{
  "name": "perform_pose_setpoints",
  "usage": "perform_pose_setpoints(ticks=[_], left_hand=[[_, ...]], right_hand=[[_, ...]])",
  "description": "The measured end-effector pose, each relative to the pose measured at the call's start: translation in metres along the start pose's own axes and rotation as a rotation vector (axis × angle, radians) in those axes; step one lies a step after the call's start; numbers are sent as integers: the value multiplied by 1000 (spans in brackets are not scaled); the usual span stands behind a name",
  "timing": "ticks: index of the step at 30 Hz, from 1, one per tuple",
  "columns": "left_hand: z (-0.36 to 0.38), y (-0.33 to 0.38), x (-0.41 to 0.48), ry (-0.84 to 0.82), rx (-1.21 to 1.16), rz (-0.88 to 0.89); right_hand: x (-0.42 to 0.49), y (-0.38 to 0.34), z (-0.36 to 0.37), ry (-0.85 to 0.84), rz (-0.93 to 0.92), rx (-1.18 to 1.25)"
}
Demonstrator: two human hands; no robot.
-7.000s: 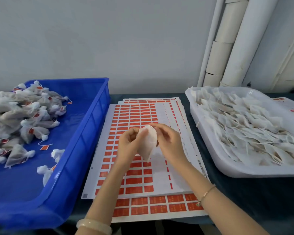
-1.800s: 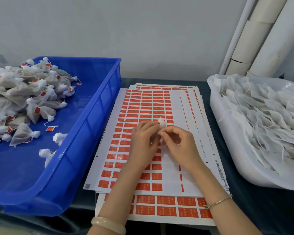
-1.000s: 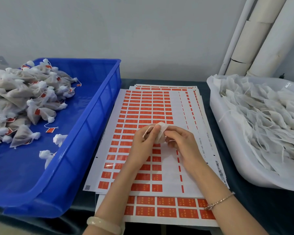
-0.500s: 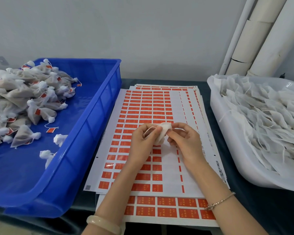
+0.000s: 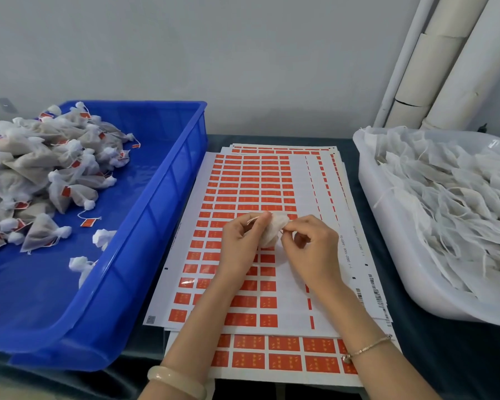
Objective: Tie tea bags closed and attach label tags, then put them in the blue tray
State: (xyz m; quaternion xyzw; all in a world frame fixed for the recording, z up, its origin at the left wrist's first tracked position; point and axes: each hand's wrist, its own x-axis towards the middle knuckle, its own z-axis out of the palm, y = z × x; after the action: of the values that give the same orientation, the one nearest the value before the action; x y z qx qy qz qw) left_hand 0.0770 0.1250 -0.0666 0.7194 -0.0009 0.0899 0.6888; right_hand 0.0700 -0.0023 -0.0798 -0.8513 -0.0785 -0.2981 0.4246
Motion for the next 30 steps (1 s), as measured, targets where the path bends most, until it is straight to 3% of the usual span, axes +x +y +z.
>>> perform_pose_setpoints(ticks=[17,30], left_hand=[[-2,6,-3,-30,-125,14],[-7,9,-3,-150,-207,-59]], right_hand=[[-2,-4,0,130,-177,34],[-2,-7,-2,83,-265,99]])
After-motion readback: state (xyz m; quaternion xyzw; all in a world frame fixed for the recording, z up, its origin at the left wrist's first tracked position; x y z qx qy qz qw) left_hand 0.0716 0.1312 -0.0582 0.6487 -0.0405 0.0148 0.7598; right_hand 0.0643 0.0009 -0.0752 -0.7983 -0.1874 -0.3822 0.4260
